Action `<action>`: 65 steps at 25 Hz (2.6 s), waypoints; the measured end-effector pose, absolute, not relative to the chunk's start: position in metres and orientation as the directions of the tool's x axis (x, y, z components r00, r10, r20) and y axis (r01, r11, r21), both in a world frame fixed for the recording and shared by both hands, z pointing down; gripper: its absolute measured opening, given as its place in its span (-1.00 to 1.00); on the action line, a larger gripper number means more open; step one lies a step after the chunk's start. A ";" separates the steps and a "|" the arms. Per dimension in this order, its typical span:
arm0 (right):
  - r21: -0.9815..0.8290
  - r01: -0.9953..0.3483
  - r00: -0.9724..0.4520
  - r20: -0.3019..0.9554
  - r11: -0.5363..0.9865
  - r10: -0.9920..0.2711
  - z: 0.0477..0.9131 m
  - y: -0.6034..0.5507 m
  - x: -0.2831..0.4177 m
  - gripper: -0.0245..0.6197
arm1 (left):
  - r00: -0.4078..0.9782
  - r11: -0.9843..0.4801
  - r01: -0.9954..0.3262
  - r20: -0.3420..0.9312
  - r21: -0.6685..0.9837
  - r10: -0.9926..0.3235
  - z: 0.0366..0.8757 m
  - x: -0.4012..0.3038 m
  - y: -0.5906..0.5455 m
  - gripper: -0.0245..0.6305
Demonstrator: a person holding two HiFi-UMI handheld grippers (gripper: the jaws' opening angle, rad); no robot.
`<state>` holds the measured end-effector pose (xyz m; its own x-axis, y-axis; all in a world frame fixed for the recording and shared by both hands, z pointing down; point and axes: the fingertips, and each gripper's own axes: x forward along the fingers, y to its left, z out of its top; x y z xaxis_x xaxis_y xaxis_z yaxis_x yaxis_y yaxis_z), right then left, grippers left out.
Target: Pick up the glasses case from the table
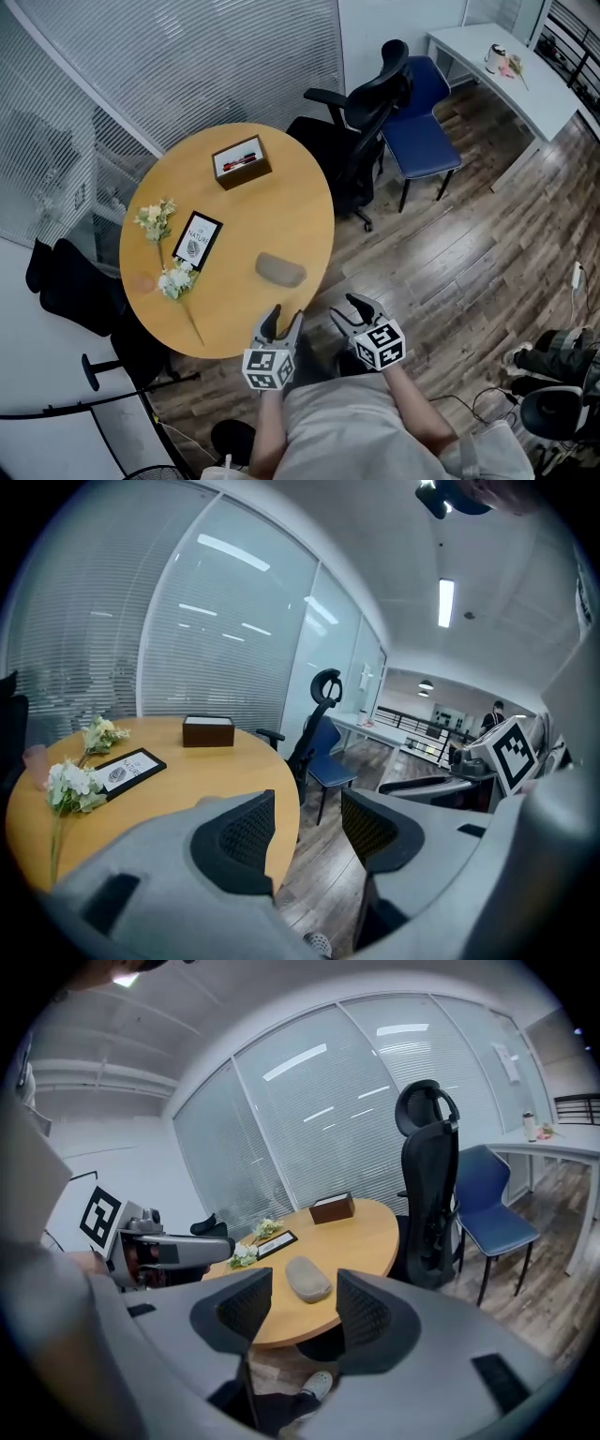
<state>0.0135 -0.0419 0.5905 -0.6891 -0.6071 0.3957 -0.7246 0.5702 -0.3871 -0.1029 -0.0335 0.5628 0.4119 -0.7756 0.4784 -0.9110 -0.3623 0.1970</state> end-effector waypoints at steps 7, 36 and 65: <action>-0.403 -0.757 -0.650 0.396 0.514 -0.648 0.588 -0.061 0.013 -0.27 | 0.451 -0.415 -0.891 0.472 0.186 -0.757 0.559 -0.107 -0.058 -0.29; -0.367 -0.854 -0.513 0.467 0.370 -0.721 0.587 -0.118 -0.070 -0.27 | 0.632 -0.637 -0.751 0.466 0.174 -0.619 0.565 -0.180 -0.162 -0.29; -0.287 -0.913 -0.406 0.557 0.291 -0.725 0.598 -0.123 -0.077 -0.27 | 0.725 -0.990 -0.134 0.686 0.047 -0.065 0.662 -0.155 -0.171 -0.29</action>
